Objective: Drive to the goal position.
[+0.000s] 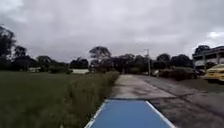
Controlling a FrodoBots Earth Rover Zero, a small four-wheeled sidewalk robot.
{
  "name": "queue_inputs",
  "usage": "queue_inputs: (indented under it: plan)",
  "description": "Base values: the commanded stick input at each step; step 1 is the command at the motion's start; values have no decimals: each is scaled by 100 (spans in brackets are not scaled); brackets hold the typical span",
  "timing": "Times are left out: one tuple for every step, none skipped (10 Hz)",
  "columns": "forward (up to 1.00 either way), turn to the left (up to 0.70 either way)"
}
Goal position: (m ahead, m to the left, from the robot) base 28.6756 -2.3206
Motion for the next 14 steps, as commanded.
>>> queue_inputs:
  plan:
    - [50,0]
    - [50,0]
    - [50,0]
    - [50,0]
    - [50,0]
    - [50,0]
    - [50,0]
    - [50,0]
    - [50,0]
    - [50,0]
    - [50,0]
    - [50,0]
    - [50,0]
    - [50,0]
